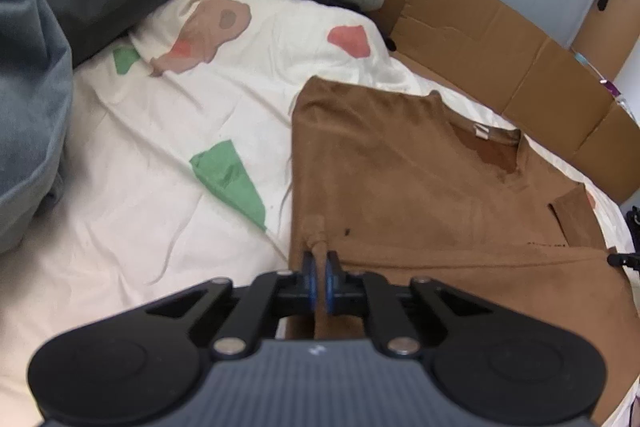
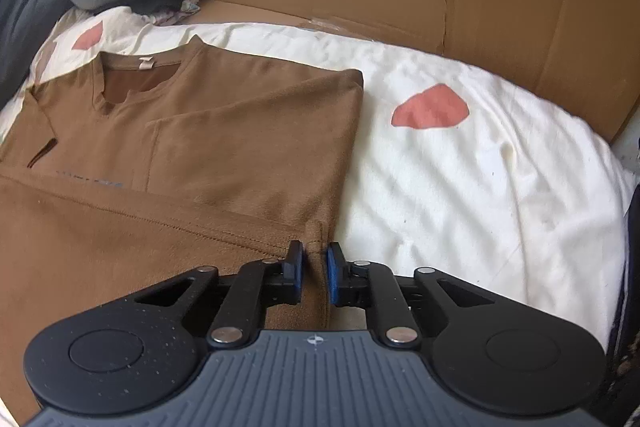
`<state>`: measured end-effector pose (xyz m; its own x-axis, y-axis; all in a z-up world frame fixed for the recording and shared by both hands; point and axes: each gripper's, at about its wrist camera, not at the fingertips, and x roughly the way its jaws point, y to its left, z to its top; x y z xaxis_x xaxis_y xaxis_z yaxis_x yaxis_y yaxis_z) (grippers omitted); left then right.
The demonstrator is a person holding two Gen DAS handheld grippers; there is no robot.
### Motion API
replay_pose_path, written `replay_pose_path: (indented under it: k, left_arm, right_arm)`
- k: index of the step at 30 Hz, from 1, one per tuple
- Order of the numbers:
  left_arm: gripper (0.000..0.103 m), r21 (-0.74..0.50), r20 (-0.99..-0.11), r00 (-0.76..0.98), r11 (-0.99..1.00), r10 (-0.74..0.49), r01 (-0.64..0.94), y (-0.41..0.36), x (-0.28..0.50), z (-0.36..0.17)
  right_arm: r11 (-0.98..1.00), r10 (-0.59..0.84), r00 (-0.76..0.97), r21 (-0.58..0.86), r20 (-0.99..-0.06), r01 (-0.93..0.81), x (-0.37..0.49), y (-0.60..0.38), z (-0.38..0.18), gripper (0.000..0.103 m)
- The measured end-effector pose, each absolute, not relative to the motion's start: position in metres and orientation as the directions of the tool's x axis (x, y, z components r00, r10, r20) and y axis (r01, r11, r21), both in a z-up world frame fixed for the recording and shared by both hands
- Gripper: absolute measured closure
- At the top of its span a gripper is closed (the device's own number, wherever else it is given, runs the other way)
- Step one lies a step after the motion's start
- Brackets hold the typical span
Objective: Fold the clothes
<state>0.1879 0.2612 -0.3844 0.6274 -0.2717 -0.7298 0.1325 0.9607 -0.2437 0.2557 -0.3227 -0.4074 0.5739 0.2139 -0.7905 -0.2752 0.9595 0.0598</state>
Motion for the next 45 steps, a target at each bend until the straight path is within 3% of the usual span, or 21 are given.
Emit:
replay_pose_path:
  k: [12, 26, 45]
  left_arm:
    - [0.100, -0.228, -0.665, 0.697, 0.962, -0.267, 0.151, 0.257, 0.170, -0.337]
    - [0.100, -0.169, -0.573, 0.790, 0.974, -0.219, 0.147, 0.257, 0.155, -0.276]
    - [0.100, -0.127, -0.474, 0.851, 0.974, -0.227, 0.189, 0.237, 0.193, -0.234]
  right_arm:
    - [0.973, 0.166, 0.636, 0.021, -0.754, -0.230, 0.234, -0.327, -0.365, 0.099]
    - [0.982, 0.149, 0.748, 0.008, -0.647, -0.188, 0.211, -0.331, -0.298, 0.100]
    - [0.987, 0.131, 0.836, -0.004, -0.533, -0.158, 0.239, -0.325, -0.254, 0.100]
